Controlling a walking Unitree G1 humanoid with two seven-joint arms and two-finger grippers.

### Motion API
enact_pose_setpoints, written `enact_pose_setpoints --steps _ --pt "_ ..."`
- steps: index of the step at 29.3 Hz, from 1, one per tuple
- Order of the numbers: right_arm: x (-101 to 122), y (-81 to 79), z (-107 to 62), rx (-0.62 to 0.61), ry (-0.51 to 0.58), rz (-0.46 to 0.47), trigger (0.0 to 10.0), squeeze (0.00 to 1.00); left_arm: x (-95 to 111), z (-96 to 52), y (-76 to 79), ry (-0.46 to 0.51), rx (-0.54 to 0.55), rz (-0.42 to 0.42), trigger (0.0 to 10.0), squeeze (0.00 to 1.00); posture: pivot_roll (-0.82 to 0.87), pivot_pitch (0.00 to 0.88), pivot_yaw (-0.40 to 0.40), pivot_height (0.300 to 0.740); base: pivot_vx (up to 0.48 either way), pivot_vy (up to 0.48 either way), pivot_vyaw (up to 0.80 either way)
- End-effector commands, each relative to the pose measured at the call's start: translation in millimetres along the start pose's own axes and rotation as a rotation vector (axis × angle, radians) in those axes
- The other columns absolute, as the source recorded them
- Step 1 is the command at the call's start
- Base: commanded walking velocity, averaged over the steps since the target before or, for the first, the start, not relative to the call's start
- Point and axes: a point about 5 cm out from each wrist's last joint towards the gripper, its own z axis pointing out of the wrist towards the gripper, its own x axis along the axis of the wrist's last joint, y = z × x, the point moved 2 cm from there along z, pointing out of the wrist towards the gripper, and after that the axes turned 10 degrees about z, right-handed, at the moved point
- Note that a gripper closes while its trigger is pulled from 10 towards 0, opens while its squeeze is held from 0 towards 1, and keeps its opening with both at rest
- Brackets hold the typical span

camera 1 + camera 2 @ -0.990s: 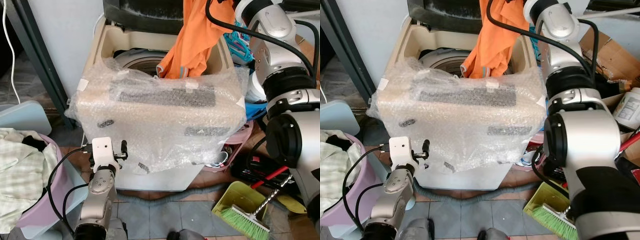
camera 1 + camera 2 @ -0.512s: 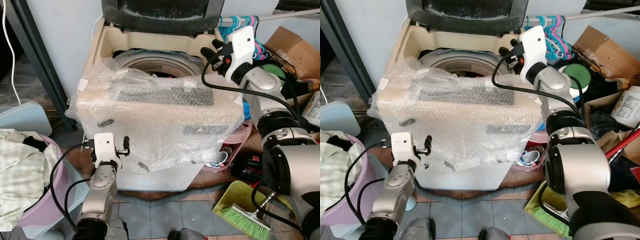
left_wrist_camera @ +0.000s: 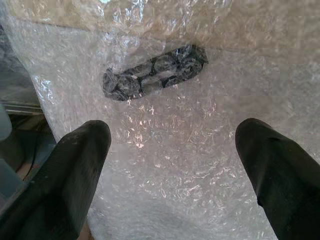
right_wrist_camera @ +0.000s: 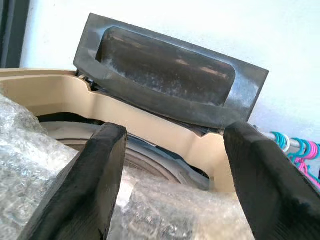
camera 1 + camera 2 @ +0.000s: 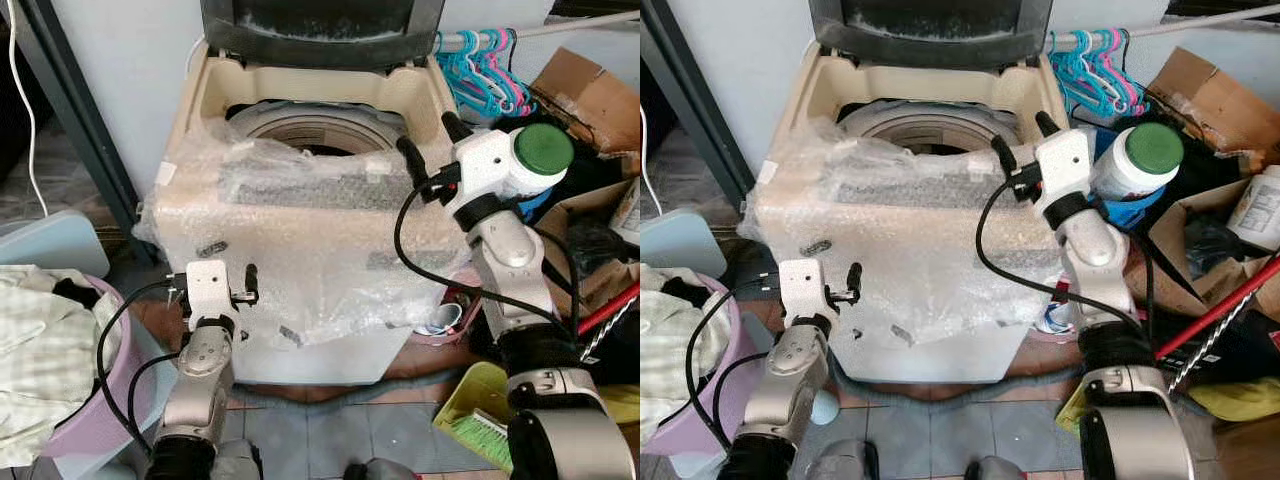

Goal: Clothes washing

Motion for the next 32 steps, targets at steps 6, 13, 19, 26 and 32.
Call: enact_pose_setpoints --steps 6,13,19,26,32 --pt "-16.8 12.7 -42.4 -0.251 -0.06 -0.034 10.0 1.0 7.4 0.2 4.5 0.039 -0.02 0.017 10.0 0.0 0.0 0.0 0.008 0.74 0.0 0.0 0.0" --pt "-33.4 15.8 -74.3 -0.3 -0.164 -0.046 10.0 1.0 6.7 3.0 7.7 0.032 -0.05 0.034 10.0 0.0 -0.02 0.0 0.019 0.74 -0.197 0.0 0.0" --pt "-52.9 9.1 -87.0 -0.346 -0.264 0.106 10.0 1.0 4.9 2.9 9.0 0.025 -0.054 0.031 10.0 0.0 -0.01 0.0 0.021 0.74 -0.343 0.0 0.0" --pt "-56.6 -2.4 -76.7 -0.308 -0.281 0.141 10.0 1.0 4.7 4.0 7.7 0.029 -0.042 0.034 10.0 0.0 0.01 0.0 0.01 0.74 -0.308 0.0 0.0" --pt "-56.3 -2.8 -70.7 -0.302 -0.286 0.146 10.0 1.0 5.4 6.2 3.0 0.026 -0.022 0.037 10.0 0.0 0.01 0.0 0.014 0.74 0.0 0.0 0.0"
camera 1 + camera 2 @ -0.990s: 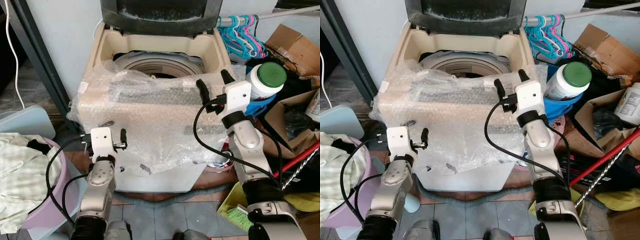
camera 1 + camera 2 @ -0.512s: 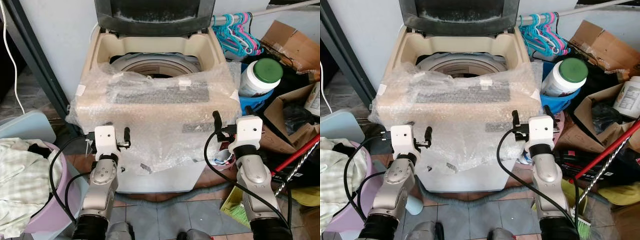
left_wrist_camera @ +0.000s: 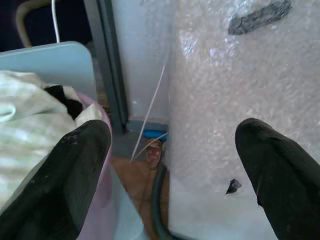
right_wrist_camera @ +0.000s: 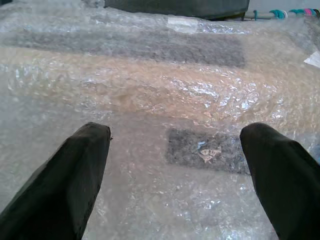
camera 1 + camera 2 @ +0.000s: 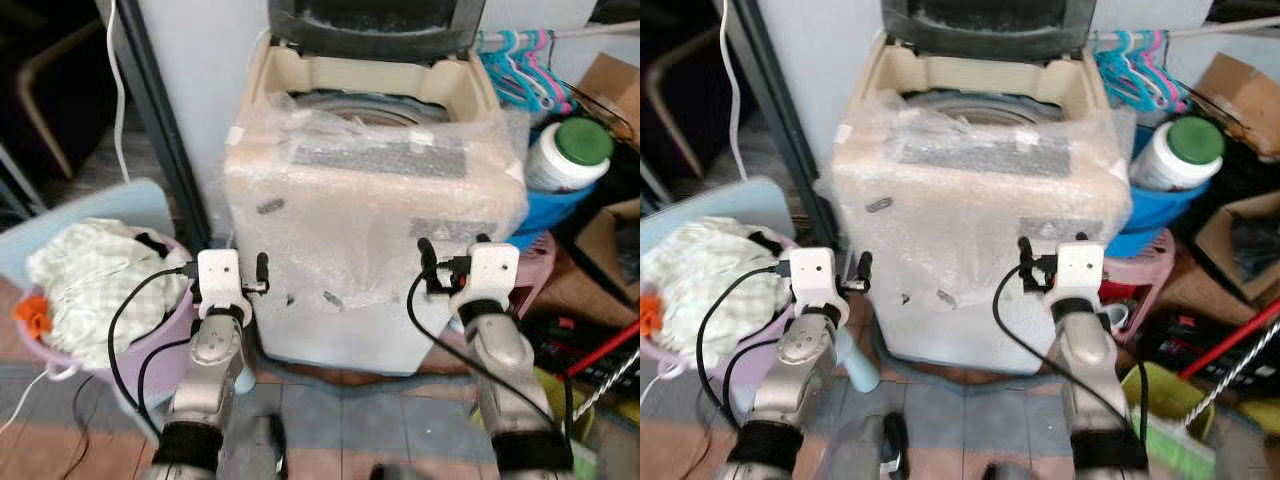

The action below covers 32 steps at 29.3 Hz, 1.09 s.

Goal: Clothes washing

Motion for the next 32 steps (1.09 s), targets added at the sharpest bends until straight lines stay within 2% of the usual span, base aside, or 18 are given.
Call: enact_pose_setpoints --steps 1,2,3,5,11,15,16,20,26,32 --pt "0.9 5.4 0.7 -0.02 -0.011 -0.008 10.0 1.0 20.3 5.7 -0.5 0.064 0.003 0.016 10.0 0.0 0.01 0.0 0.015 0.74 0.0 0.0 0.0" --pt "1.1 5.8 0.1 -0.024 -0.011 -0.008 10.0 0.89 19.9 4.7 -3.3 0.064 0.01 0.018 10.0 0.0 0.01 0.0 0.015 0.74 0.0 0.0 0.0" --pt "1.0 6.3 -0.5 -0.028 -0.012 -0.01 10.0 0.33 19.9 3.6 -5.4 0.066 0.013 0.022 10.0 0.0 0.01 0.0 0.016 0.74 0.0 0.0 0.0" --pt "0.3 7.0 -2.4 -0.034 -0.013 -0.011 10.0 0.0 18.1 1.1 -9.3 0.065 0.018 0.032 10.0 0.0 0.01 0.0 0.015 0.74 0.0 0.0 0.0" --pt "-6.7 9.4 -8.4 -0.06 -0.035 -0.005 10.0 0.0 12.3 -3.0 -7.8 0.058 0.002 0.031 10.0 0.0 0.0 0.0 0.017 0.74 0.0 0.0 0.0" --pt "-16.1 19.3 -21.7 -0.11 -0.054 -0.049 10.0 0.0 10.4 -11.5 0.5 0.099 -0.083 0.089 10.0 0.0 -0.01 0.0 0.03 0.74 0.0 0.0 0.0" --pt "-16.1 19.3 -21.7 -0.11 -0.054 -0.049 10.0 0.0 10.4 -11.5 0.5 0.099 -0.083 0.089 10.0 0.0 -0.01 0.0 0.03 0.74 0.0 0.0 0.0" --pt "-22.8 35.1 -34.6 -0.179 -0.081 -0.041 10.0 0.0 9.2 -21.6 7.2 0.155 -0.17 0.173 10.0 0.0 -0.01 0.0 0.033 0.74 0.0 0.0 0.0" --pt "-22.3 50.5 -48.4 -0.215 -0.092 -0.063 10.0 0.0 8.1 -30.4 5.2 0.171 -0.17 0.16 10.0 0.0 -0.01 0.0 0.027 0.74 0.0 0.0 0.0" --pt "-23.1 50.1 -48.3 -0.21 -0.097 -0.072 10.0 0.0 6.6 -31.0 4.1 0.168 -0.167 0.145 10.0 0.0 -0.01 0.0 0.023 0.74 0.0 0.0 0.0"
